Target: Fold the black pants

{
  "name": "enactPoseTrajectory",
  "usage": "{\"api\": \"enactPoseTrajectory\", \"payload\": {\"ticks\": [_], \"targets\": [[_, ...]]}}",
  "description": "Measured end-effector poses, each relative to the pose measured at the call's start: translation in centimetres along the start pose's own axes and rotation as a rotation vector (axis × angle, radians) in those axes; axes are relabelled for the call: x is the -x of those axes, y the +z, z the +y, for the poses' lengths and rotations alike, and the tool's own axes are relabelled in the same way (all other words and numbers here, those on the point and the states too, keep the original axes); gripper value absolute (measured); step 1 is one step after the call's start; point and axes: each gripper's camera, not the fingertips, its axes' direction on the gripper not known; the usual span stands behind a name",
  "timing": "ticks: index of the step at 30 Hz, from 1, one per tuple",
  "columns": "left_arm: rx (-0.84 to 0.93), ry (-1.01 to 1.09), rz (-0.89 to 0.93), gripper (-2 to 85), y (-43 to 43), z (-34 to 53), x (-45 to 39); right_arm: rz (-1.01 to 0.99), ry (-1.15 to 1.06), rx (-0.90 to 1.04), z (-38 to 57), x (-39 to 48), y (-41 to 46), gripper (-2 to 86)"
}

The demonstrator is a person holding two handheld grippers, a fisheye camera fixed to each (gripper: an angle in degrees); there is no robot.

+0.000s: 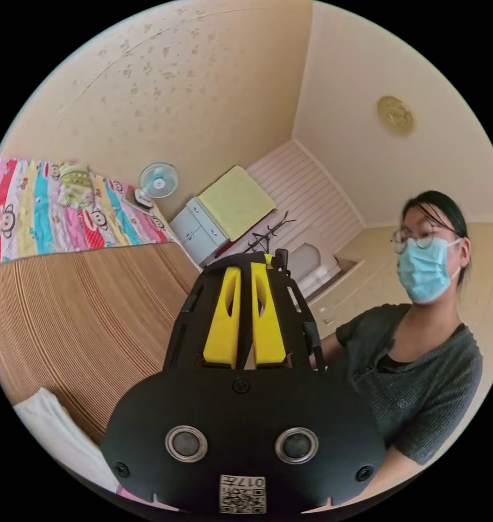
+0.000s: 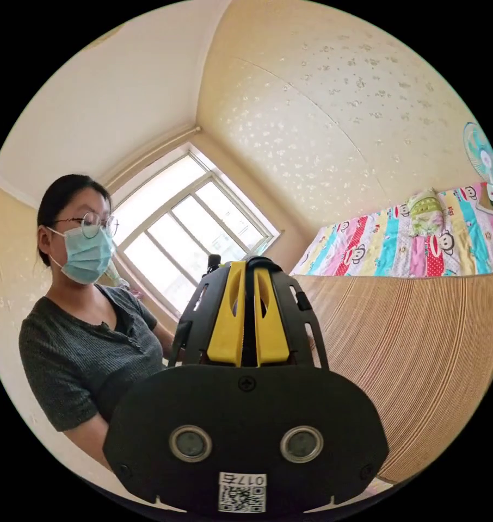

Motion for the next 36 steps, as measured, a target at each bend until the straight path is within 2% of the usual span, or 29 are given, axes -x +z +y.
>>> {"api": "enactPoseTrajectory", "payload": {"ticks": [2, 5, 8, 11, 15, 18, 20, 22, 24, 29, 31, 36], "targets": [[0.025, -0.115, -0.054, 3.4, 1.3, -0.4, 4.4, 0.164, 0.115, 0.076, 0.3, -7.5, 3.3, 1.3], [0.105, -0.274, -0.182, 3.4, 3.9, -0.3, 12.4, 0.310, 0.303, 0.145, 2.8, -18.8, 8.0, 1.4], [0.202, -0.380, -0.298, 3.8, 5.9, 1.1, 18.3, 0.334, 0.450, 0.165, 6.6, -26.9, 10.9, 1.5], [0.334, -0.430, -0.390, 4.3, 7.7, 4.8, 20.8, 0.350, 0.506, 0.195, 11.7, -29.9, 12.5, 1.8], [0.360, -0.585, -0.312, 4.9, 8.4, 15.0, 21.4, 0.358, 0.581, 0.215, 21.2, -30.4, 12.0, 2.3], [0.427, -0.810, -0.335, 5.3, 8.3, 23.8, 21.6, 0.354, 0.744, 0.277, 32.1, -30.8, 11.2, 2.6], [0.522, -0.950, -0.378, 5.2, 7.9, 28.7, 21.7, 0.392, 0.950, 0.407, 41.2, -31.8, 10.9, 2.9], [0.617, -1.080, -0.338, 5.2, 7.3, 33.4, 21.7, 0.462, 1.107, 0.547, 47.1, -32.4, 10.3, 3.7], [0.590, -1.087, -0.315, 5.6, 6.3, 34.1, 21.2, 0.478, 1.191, 0.580, 50.4, -32.4, 9.0, 5.1], [0.452, -0.906, -0.338, 10.3, 4.6, 27.9, 21.1, 0.358, 1.131, 0.258, 48.3, -34.3, 4.7, 12.0], [0.423, -0.815, -0.386, 13.5, 4.9, 24.1, 22.2, 0.347, 1.082, 0.195, 46.4, -36.2, 4.2, 13.6], [0.416, -0.790, -0.443, 16.5, 6.8, 20.4, 25.9, 0.344, 1.010, 0.247, 43.2, -42.6, 6.6, 17.8]]}}
